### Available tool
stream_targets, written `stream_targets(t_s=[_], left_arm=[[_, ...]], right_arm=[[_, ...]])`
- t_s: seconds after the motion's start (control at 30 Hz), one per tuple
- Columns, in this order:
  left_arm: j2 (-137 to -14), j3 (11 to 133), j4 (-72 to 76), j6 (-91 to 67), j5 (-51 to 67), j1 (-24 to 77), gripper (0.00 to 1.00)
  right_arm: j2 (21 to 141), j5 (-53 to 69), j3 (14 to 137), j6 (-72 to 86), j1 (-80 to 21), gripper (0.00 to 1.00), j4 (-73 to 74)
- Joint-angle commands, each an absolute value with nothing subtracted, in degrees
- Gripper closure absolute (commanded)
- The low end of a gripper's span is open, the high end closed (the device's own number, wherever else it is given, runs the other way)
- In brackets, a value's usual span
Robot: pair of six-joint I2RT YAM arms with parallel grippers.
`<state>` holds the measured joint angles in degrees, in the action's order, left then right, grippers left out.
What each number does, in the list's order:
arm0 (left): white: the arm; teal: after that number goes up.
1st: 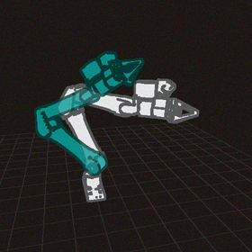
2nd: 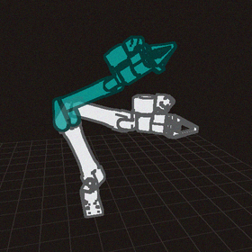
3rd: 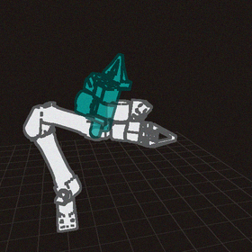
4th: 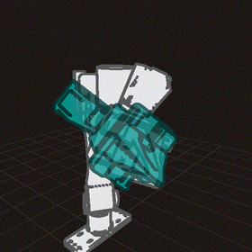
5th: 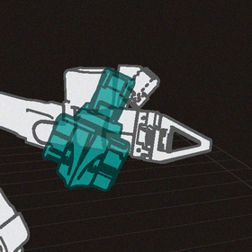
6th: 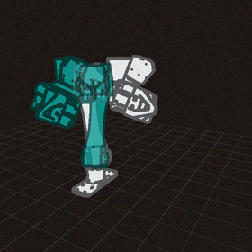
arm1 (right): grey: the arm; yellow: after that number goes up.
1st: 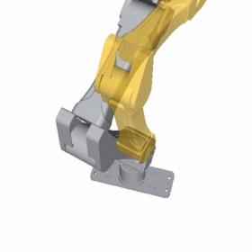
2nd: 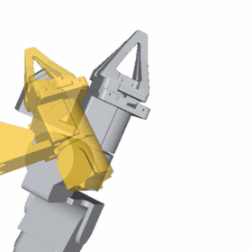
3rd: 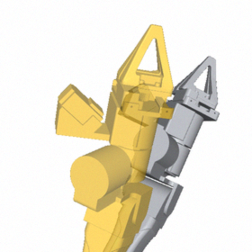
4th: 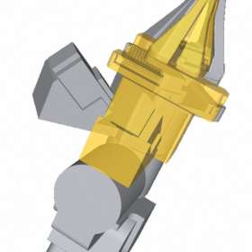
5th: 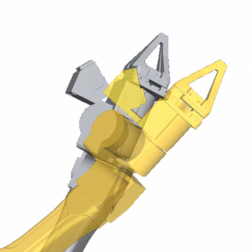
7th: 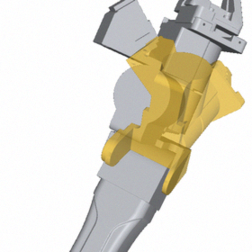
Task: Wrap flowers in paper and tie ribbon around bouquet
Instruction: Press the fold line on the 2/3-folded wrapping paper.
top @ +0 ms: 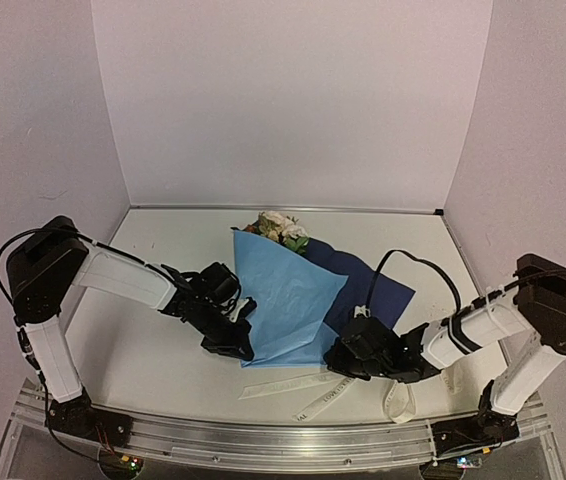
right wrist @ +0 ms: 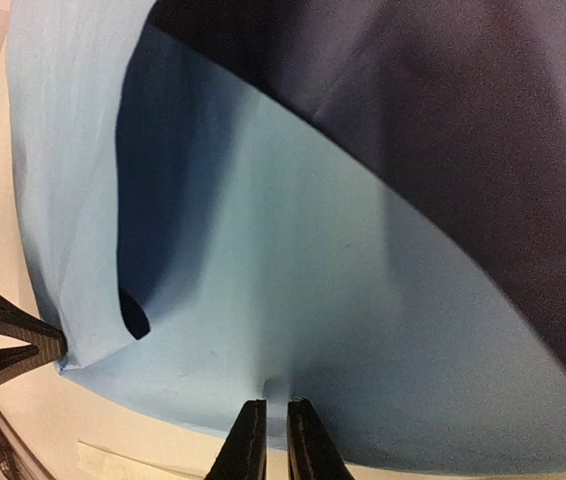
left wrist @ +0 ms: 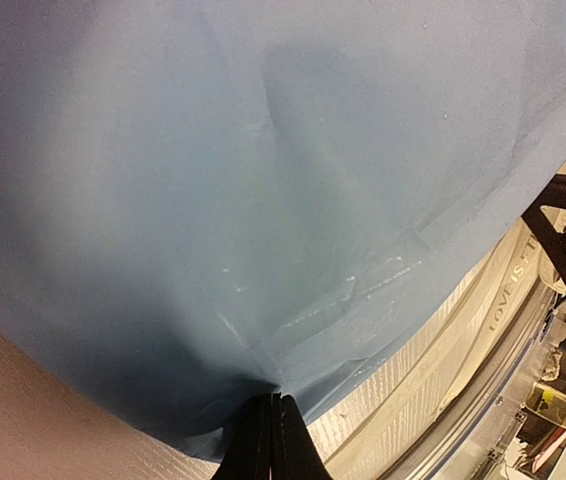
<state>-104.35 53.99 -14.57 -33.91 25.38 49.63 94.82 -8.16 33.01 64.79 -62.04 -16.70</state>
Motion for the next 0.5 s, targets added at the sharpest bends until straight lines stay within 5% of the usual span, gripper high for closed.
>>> stream_targets(t_s=[0.0, 0.47], left_arm=[[-107.61, 53.44, -18.9, -32.98, 22.84, 49.25, 0.99], [-107.3, 53.12, -18.79, -32.93, 22.85, 49.18, 0.99]], right_arm=[[92.13, -14.16, 28.89, 65.08, -61.85, 0.91, -12.3], [82.45, -17.62, 17.83, 66.08, -54.11, 0.9, -12.15]])
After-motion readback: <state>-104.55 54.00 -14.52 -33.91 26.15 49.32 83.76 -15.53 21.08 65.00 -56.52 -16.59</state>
